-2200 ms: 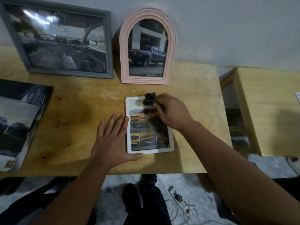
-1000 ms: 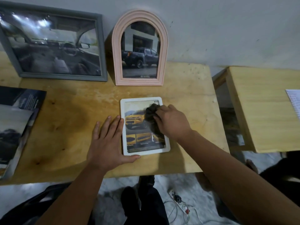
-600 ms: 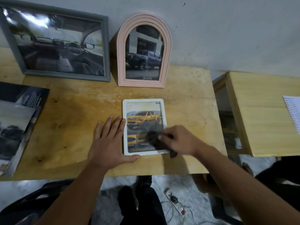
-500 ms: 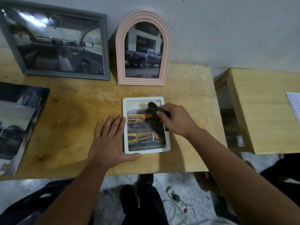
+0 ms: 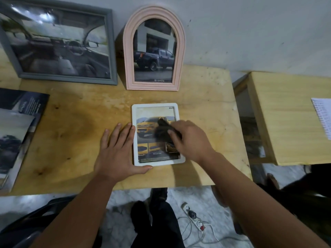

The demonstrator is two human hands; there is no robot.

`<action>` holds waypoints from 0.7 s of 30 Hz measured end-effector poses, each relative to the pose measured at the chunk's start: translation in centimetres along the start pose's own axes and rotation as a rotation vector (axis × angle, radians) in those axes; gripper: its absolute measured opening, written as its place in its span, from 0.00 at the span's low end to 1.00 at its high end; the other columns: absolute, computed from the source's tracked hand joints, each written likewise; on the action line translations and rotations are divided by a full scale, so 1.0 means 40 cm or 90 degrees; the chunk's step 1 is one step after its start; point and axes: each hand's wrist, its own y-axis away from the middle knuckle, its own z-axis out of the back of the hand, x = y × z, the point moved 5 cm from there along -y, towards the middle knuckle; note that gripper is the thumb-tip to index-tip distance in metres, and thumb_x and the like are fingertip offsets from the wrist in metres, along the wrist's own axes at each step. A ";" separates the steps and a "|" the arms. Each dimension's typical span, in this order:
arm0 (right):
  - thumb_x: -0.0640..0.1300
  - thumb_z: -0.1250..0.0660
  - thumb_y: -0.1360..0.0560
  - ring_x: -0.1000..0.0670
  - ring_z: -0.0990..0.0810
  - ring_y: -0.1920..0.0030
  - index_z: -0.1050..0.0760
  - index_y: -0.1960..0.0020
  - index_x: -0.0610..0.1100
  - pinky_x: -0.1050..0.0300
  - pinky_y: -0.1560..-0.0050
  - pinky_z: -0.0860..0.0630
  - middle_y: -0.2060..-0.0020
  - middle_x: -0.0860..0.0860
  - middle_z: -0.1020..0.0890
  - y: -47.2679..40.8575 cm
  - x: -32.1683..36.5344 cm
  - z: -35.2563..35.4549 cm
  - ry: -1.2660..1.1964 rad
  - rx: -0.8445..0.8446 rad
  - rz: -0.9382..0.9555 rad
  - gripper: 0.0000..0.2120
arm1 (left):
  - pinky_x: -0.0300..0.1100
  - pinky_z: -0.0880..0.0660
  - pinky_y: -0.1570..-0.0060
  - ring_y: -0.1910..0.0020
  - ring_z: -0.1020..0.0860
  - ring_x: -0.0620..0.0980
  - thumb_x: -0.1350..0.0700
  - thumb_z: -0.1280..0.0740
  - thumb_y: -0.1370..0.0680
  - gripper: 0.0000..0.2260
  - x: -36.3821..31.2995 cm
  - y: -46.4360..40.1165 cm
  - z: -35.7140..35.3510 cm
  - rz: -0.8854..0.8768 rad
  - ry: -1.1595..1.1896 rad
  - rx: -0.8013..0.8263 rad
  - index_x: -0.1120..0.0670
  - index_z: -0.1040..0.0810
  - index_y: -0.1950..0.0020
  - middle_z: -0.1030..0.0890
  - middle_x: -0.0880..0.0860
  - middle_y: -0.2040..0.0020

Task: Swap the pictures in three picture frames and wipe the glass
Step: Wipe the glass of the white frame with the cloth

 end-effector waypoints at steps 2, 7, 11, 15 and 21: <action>0.50 0.39 0.18 0.43 0.23 0.52 0.19 0.43 0.45 0.51 0.62 0.25 0.48 0.49 0.17 -0.035 -0.027 -0.019 0.103 -0.016 -0.012 0.13 | 0.65 0.52 0.20 0.16 0.54 0.55 0.12 0.51 0.39 0.64 0.001 0.000 -0.001 -0.001 0.000 -0.006 0.55 0.50 0.15 0.47 0.52 0.15; 0.51 0.40 0.21 0.44 0.22 0.55 0.19 0.50 0.45 0.55 0.65 0.30 0.54 0.49 0.19 0.088 0.023 -0.095 0.139 0.026 0.039 0.14 | 0.64 0.52 0.20 0.16 0.54 0.55 0.12 0.52 0.39 0.64 0.001 0.002 -0.003 0.000 0.000 -0.007 0.55 0.51 0.15 0.48 0.52 0.15; 0.54 0.42 0.19 0.46 0.21 0.48 0.19 0.44 0.50 0.49 0.51 0.27 0.50 0.52 0.18 0.088 0.044 -0.059 0.068 0.155 0.083 0.14 | 0.64 0.52 0.20 0.16 0.55 0.55 0.12 0.51 0.39 0.64 -0.001 0.001 0.004 0.006 0.001 -0.004 0.54 0.51 0.15 0.49 0.52 0.15; 0.53 0.40 0.20 0.44 0.23 0.44 0.18 0.38 0.50 0.44 0.45 0.31 0.42 0.53 0.17 -0.017 0.003 -0.012 0.231 -0.012 0.131 0.17 | 0.64 0.51 0.21 0.16 0.53 0.55 0.12 0.50 0.39 0.64 -0.004 0.002 0.004 0.000 0.000 -0.005 0.55 0.50 0.16 0.47 0.52 0.15; 0.46 0.39 0.18 0.40 0.23 0.57 0.20 0.38 0.39 0.48 0.56 0.32 0.52 0.43 0.18 0.087 -0.050 -0.110 0.181 -0.010 0.194 0.15 | 0.64 0.52 0.21 0.16 0.54 0.55 0.12 0.50 0.39 0.65 -0.003 0.004 0.001 0.001 -0.006 -0.005 0.55 0.51 0.16 0.49 0.52 0.15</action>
